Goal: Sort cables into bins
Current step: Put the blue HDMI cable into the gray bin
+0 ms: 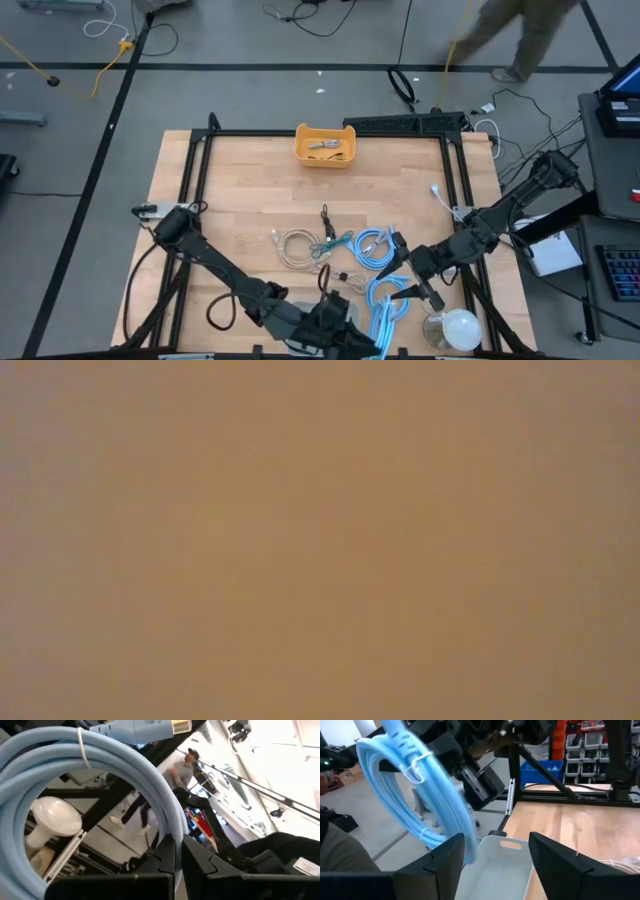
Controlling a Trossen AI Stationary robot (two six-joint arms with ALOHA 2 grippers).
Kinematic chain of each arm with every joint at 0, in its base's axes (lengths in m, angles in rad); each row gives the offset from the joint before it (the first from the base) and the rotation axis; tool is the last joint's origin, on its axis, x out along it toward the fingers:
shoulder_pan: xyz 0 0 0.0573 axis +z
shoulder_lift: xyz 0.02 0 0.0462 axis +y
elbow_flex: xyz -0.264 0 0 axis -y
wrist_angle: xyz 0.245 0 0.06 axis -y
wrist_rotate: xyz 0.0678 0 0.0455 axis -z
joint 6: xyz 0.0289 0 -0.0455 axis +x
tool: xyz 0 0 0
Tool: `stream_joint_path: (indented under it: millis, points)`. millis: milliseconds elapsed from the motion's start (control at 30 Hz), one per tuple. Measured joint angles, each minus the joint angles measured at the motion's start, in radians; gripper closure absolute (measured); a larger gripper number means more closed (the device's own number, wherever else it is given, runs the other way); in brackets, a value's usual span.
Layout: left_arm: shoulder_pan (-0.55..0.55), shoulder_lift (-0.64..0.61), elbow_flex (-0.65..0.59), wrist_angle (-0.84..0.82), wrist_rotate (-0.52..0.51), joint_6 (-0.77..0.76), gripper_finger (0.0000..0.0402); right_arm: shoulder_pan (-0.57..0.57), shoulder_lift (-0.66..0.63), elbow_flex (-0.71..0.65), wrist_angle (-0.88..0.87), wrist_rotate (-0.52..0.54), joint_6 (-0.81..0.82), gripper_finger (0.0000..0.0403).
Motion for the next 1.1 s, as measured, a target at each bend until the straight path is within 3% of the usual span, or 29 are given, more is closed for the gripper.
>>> stream_joint_path:
  millis: [367, 767, 933, 1100]
  points:
    - [-0.002, -0.004, 0.0, 0.019, -0.014, 0.005, 0.0392, 0.009, -0.003, 0.0, 0.104, -0.06, 0.049, 0.0181]
    - [0.076, -0.004, 0.0, 0.038, 0.127, 0.023, 0.0392, 0.018, -0.003, 0.001, 0.105, -0.109, 0.122, 0.0187]
    - [0.096, -0.004, 0.0, 0.044, 0.174, 0.014, 0.0392, 0.018, -0.002, 0.001, 0.105, -0.116, 0.148, 0.0211]
    - [0.106, -0.004, 0.0, 0.044, 0.188, 0.01, 0.0392, 0.018, -0.002, 0.001, 0.104, -0.117, 0.156, 0.0271]
